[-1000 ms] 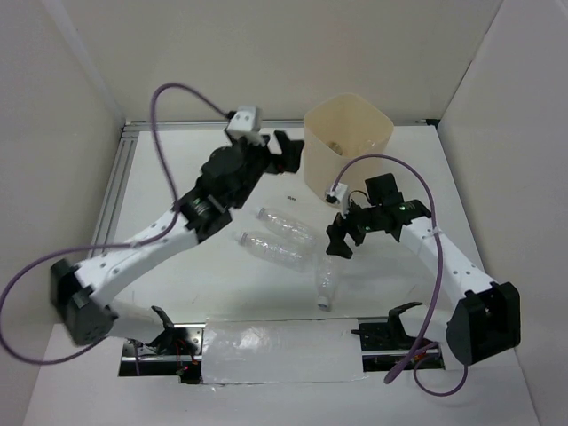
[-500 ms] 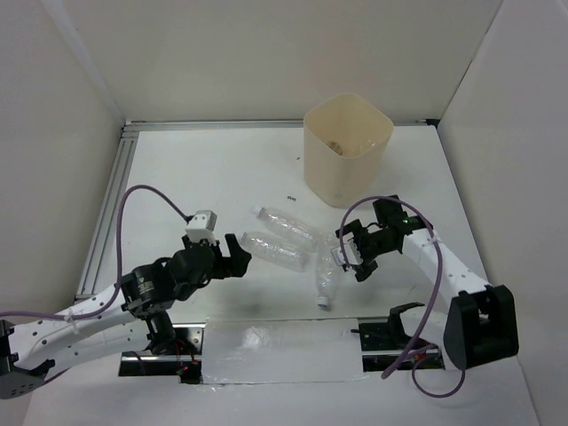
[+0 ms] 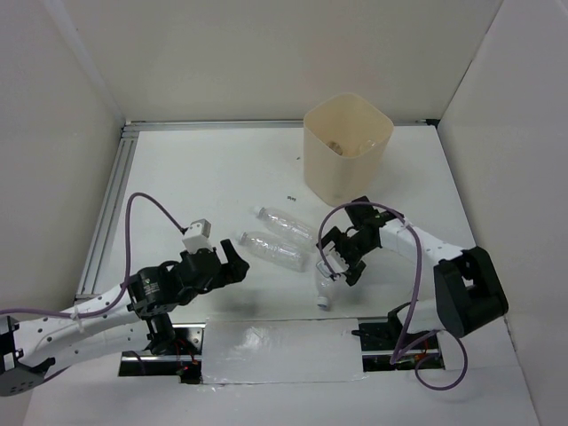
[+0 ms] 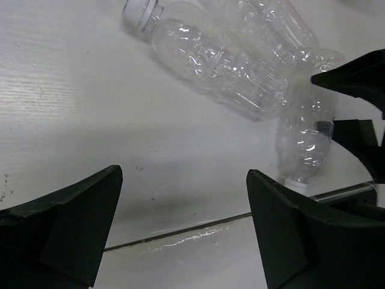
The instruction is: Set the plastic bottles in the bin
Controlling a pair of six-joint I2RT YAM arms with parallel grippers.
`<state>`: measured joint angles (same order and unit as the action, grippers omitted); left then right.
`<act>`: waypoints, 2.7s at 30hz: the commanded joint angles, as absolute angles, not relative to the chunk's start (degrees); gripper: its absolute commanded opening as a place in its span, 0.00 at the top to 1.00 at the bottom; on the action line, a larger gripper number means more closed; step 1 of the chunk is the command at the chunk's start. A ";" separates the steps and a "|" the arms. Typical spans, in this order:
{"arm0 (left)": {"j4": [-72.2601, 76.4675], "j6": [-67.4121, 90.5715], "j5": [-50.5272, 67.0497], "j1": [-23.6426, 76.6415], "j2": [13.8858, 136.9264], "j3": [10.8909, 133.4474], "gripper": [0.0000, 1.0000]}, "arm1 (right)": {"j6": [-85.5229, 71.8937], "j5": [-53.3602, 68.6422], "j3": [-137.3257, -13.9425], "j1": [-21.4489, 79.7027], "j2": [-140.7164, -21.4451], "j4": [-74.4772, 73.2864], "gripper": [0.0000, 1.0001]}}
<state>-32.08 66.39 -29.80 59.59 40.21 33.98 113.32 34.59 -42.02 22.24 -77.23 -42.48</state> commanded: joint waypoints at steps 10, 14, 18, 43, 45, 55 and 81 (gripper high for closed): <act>-29.36 77.07 -31.37 60.38 40.96 33.49 0.01 | 147.92 29.53 -45.26 25.14 -84.46 -51.66 0.35; -24.62 77.61 -32.17 58.63 43.85 33.49 0.01 | 147.92 32.69 -46.75 22.95 -80.87 -60.27 0.58; -20.39 77.52 -27.43 52.57 49.99 35.59 0.01 | 145.12 39.71 -53.75 19.52 -73.84 -71.43 0.65; 1.75 80.25 -17.31 45.53 75.75 37.88 0.01 | 36.75 40.34 -90.25 7.92 -89.36 -2.53 0.43; 2.46 80.24 -17.31 45.53 78.13 37.88 0.01 | 36.74 42.61 -94.64 7.04 -91.57 -9.47 0.12; 5.19 79.64 -17.58 46.05 87.61 40.78 0.07 | 31.01 59.28 -96.32 1.23 -91.05 -20.81 0.00; -14.94 67.79 -19.68 52.47 61.11 38.84 0.98 | 52.38 54.68 -82.81 11.07 -82.01 -43.87 0.05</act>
<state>-11.11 73.43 -16.08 51.83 67.44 37.91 50.15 57.82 -86.70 10.13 -85.62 -43.03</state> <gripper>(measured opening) 0.709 0.972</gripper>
